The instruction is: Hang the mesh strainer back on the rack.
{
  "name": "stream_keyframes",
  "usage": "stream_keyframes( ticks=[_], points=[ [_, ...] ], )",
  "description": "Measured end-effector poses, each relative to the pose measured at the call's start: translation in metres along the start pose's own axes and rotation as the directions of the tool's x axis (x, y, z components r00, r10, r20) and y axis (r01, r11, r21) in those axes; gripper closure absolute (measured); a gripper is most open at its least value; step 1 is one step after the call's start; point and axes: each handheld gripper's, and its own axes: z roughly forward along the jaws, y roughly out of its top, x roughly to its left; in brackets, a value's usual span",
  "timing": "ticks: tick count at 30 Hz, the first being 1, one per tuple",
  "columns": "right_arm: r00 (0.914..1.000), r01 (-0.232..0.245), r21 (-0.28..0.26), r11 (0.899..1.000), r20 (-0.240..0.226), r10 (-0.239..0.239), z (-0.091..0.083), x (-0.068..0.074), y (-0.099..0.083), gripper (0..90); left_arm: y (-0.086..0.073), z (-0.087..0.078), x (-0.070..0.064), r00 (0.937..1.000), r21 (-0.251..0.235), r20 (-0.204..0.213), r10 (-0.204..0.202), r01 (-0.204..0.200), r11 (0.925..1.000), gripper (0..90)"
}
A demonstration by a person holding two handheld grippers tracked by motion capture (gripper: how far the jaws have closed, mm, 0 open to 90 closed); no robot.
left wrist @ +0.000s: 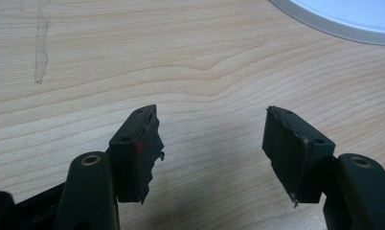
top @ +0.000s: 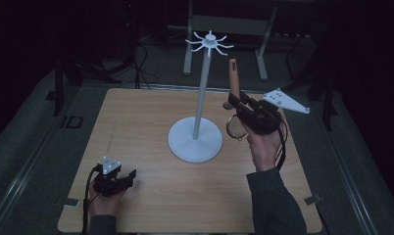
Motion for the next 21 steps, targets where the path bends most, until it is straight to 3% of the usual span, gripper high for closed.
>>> stream_keyframes(
  ticks=[12, 21],
  points=[
    [1.0, -0.001, -0.028, 1.0, -0.001, 0.001, -0.001, 0.001, 0.004, 68.9, 0.0, 0.0, 0.0, 1.0, 0.001, 0.0, 0.001, -0.001, 1.0, 37.9],
    [0.9995, -0.003, -0.054, 0.999, -0.032, 0.001, -0.001, 0.004, 0.01, 68.9, 0.0, 0.001, 0.0, 1.0, 0.002, 0.001, 0.002, -0.002, 1.0, 37.9]
  ],
)
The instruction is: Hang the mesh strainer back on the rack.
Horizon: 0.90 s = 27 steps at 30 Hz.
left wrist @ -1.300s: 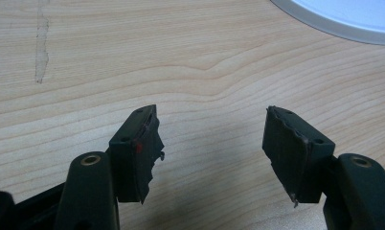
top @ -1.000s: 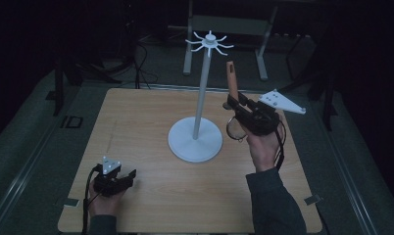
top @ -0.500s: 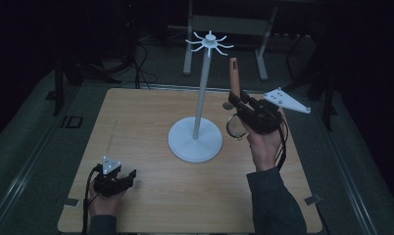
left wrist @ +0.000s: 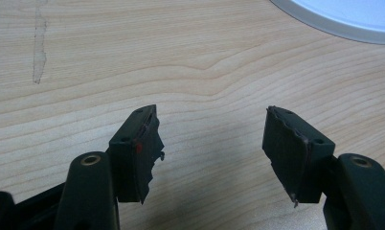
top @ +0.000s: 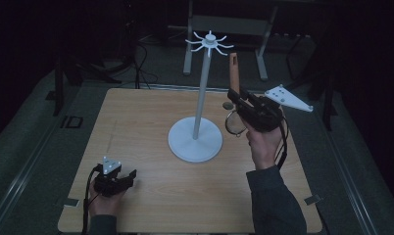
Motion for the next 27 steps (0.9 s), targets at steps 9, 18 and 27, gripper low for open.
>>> stream_keyframes(
  ticks=[9, 18, 27],
  points=[
    [0.9987, -0.017, -0.023, 1.0, -0.049, 0.016, 0.003, 0.001, 0.004, 68.9, 0.0, 0.0, 0.0, 1.0, 0.0, 0.0, -0.001, 0.001, 1.0, 37.9],
    [0.9945, -0.052, -0.012, 0.999, -0.091, 0.051, 0.012, -0.001, 0.005, 68.9, 0.0, -0.001, 0.001, 1.0, -0.002, -0.001, -0.005, 0.005, 1.0, 37.9],
    [0.9865, -0.093, 0.009, 0.996, -0.135, 0.094, 0.022, -0.006, 0.006, 68.9, 0.0, -0.001, 0.001, 1.0, -0.002, -0.001, -0.004, 0.004, 1.0, 37.9]
  ],
)
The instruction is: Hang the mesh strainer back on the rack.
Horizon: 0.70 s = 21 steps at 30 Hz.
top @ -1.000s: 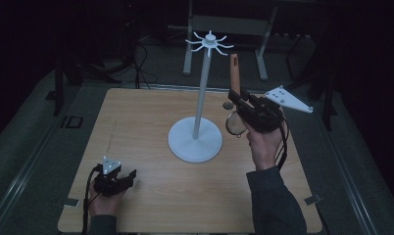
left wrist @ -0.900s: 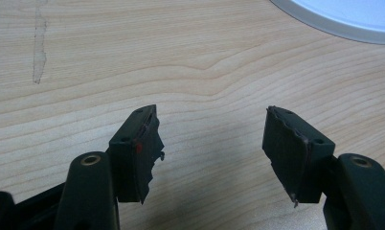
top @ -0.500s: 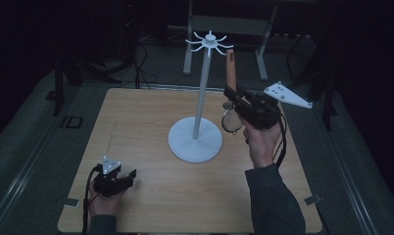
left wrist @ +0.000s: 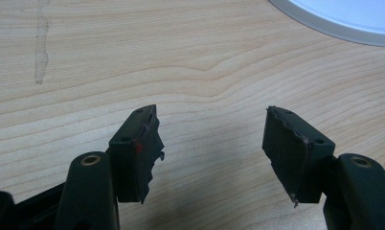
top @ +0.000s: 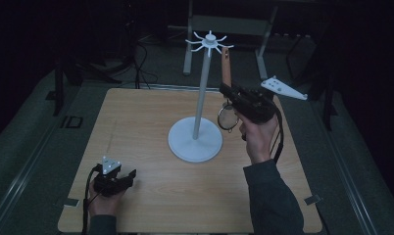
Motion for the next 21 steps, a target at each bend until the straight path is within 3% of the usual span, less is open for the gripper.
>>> stream_keyframes(
  ticks=[13, 16, 19, 21],
  points=[
    [0.9995, -0.009, 0.048, 0.999, -0.031, 0.011, 0.011, -0.004, 0.0, 67.8, 0.0, 0.0, 0.0, 1.0, 0.0, 0.001, 0.0, 0.0, 1.0, 37.9],
    [0.9997, -0.006, 0.042, 0.999, -0.024, 0.007, 0.01, -0.003, -0.001, 59.0, 0.0, 0.0, 0.0, 1.0, 0.001, 0.001, 0.001, -0.001, 1.0, 37.9],
    [1.0, 0.006, 0.046, 0.999, -0.005, -0.006, 0.009, -0.003, -0.002, 56.1, 0.0, 0.0, 0.0, 1.0, 0.0, 0.001, 0.0, 0.0, 1.0, 37.9],
    [0.9992, 0.025, 0.057, 0.998, 0.03, -0.027, 0.008, -0.002, -0.003, 52.5, 0.0, 0.0, 0.0, 1.0, 0.001, 0.001, 0.001, -0.001, 1.0, 37.9]
  ],
)
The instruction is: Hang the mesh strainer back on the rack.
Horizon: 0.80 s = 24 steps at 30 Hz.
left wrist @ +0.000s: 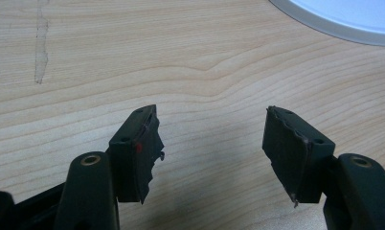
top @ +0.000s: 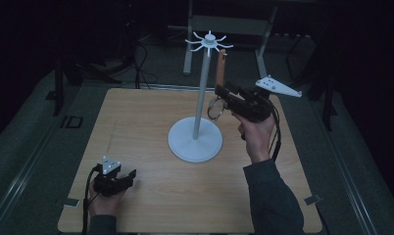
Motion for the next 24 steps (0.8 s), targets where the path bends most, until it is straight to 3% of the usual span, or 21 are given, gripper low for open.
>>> stream_keyframes(
  ticks=[5, 8, 12, 20, 24],
  points=[
    [0.9982, 0.044, 0.016, 0.999, 0.041, -0.045, -0.003, 0.004, -0.001, 46.8, 0.0, 0.0, 0.0, 1.0, 0.0, -0.001, 0.001, -0.001, 1.0, 37.9],
    [0.9922, 0.096, 0.04, 0.995, 0.076, -0.099, -0.005, 0.009, -0.001, 43.9, 0.0, 0.0, 0.0, 1.0, -0.001, -0.002, -0.001, 0.001, 1.0, 37.9],
    [0.9858, 0.126, 0.077, 0.989, 0.102, -0.133, -0.006, 0.012, -0.002, 42.2, 0.0, 0.001, 0.0, 1.0, 0.001, -0.001, 0.0, 0.0, 1.0, 37.9],
    [0.9788, 0.145, 0.145, 0.979, 0.123, -0.163, -0.008, 0.012, -0.009, 41.1, 0.001, 0.001, -0.001, 1.0, 0.002, -0.001, 0.001, -0.001, 1.0, 37.9],
    [0.9796, 0.13, 0.176, 0.976, 0.13, -0.153, -0.012, 0.003, -0.019, 40.9, 0.001, 0.002, -0.001, 1.0, 0.003, 0.0, 0.001, -0.001, 1.0, 37.9]
  ],
)
